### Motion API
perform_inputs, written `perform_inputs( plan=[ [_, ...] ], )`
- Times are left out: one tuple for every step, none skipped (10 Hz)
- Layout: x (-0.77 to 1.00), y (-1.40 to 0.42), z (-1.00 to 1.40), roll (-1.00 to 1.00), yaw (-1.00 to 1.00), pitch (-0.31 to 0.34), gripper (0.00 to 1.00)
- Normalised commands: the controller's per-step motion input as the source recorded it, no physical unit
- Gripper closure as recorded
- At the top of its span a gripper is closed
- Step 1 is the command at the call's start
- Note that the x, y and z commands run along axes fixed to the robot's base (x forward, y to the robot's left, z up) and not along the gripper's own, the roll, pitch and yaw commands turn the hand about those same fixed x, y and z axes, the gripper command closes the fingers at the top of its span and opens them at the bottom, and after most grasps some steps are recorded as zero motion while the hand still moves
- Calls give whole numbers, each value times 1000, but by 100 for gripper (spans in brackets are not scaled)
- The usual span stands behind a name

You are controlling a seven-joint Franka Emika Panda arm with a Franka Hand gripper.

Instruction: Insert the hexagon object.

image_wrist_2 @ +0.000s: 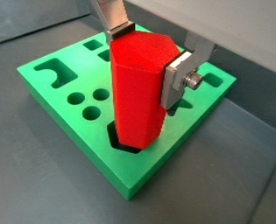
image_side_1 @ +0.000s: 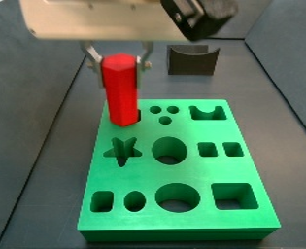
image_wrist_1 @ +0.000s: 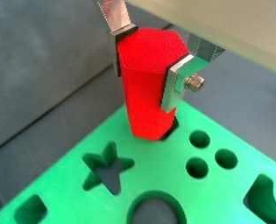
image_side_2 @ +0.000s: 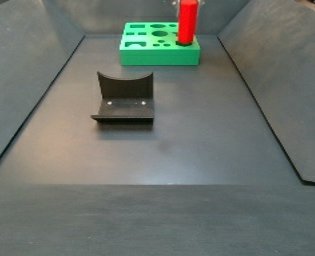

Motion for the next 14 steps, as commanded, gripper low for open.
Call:
perform_inputs(
  plan=[
    [417,103,-414,64,0,27,100],
    [191,143,-520,84,0,0,100],
    [-177,129,-609,107,26,-130,100],
    [-260,123,-757,121,46,-186,100],
    [-160,157,-709,191,80,-153,100],
    [0,109,-774,164,180,-154,100],
    [109,0,-866,87,260,-140,100],
    [209,0,-894,91,291,-124,100],
    [197,0,-880,117,294,-110,100],
    [163,0,-960,94,266,-87,100],
    [0,-86,-1000,43,86,-104,100],
    [0,-134,-1000,20,46,-129,100],
    [0,-140,-906,37,54,-176,100],
    [-160,-240,-726,121,137,-247,100]
  ],
)
